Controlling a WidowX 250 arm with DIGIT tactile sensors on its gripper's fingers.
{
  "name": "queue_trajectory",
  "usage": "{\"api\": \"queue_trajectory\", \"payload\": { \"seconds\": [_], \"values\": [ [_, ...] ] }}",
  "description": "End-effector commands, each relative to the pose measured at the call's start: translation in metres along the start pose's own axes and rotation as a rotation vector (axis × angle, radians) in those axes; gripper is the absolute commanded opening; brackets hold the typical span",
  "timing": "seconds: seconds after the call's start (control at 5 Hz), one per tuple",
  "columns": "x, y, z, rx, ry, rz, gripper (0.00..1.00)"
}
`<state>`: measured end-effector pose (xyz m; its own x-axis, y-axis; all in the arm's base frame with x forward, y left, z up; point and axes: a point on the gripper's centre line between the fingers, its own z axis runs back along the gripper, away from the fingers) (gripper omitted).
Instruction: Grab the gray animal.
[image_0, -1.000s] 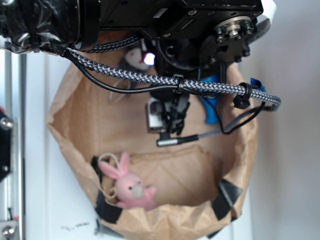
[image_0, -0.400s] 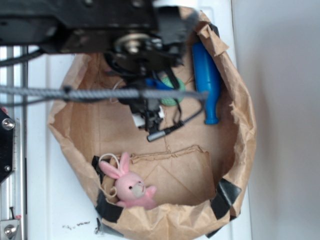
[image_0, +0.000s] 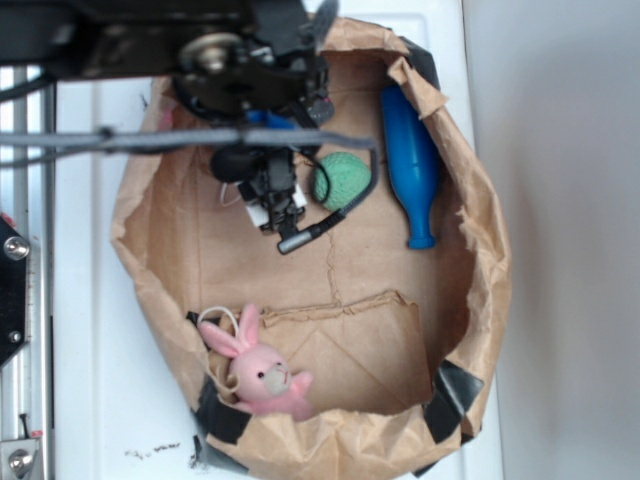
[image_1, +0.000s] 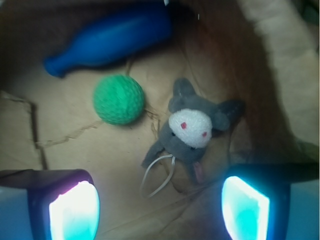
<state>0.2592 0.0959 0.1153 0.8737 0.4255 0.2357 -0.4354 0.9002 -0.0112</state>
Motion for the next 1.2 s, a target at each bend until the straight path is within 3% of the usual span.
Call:
{"api": "queue_trajectory", "payload": {
  "seconds": [0.0, 0.8, 1.0],
  "values": [
    [0.014, 0.016, -0.013, 0.066, -0.009, 0.014, 1.00],
    [0.017, -0.011, -0.054, 0.092, 0.058, -0.162, 1.00],
    [0.018, -0.010, -0.054, 0.093, 0.055, -0.170, 0.51]
  ]
}}
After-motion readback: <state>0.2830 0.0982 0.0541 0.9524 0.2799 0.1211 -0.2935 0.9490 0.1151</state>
